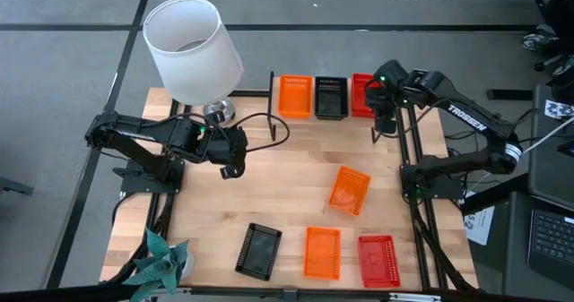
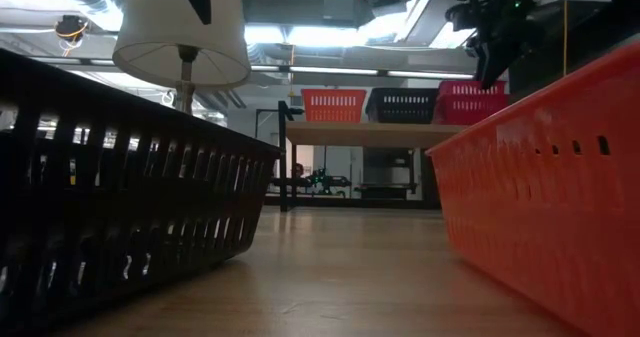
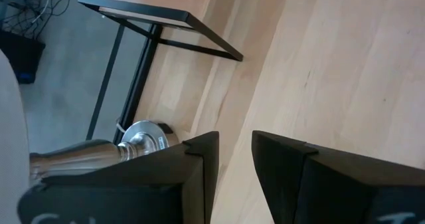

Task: Stack baskets on shelf by color
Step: Stack the top red bin on the red bin on the shelf, then stack the black bin on the black bin on the shelf

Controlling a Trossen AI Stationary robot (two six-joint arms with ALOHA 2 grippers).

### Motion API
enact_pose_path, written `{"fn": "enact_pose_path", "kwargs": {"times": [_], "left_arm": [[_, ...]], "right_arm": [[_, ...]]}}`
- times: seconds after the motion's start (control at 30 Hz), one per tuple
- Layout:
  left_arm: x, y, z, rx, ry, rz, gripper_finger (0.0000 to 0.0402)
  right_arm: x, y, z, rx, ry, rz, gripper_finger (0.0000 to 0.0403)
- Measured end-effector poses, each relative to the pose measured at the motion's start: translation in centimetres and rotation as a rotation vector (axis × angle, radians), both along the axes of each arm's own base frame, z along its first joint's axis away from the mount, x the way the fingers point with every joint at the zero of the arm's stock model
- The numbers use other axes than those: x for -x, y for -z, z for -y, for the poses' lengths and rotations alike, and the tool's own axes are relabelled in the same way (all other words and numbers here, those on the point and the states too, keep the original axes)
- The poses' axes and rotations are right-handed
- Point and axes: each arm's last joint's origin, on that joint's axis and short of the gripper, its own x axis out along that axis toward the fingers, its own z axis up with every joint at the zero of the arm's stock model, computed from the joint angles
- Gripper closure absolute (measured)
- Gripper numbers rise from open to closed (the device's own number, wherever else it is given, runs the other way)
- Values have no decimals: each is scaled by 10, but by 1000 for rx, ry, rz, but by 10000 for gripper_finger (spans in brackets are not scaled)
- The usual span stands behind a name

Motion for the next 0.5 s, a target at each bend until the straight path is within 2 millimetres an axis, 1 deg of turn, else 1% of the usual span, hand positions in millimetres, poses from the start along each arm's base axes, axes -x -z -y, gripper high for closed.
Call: {"fn": "enact_pose_path", "kwargs": {"times": [0.17,0.27,0.33,0.4,0.5], "left_arm": [[0,0,0,6,3,-1,318],[0,0,0,6,3,-1,318],[0,0,0,6,3,-1,318],[0,0,0,6,3,-1,318],[0,0,0,7,3,-1,318]], "right_arm": [[2,-4,-2,4,1,13,260],[7,-15,-6,18,26,53,259],[11,-23,-9,-3,52,79,259],[16,-31,-15,-54,93,125,259],[24,-38,-30,-232,141,217,259]]}}
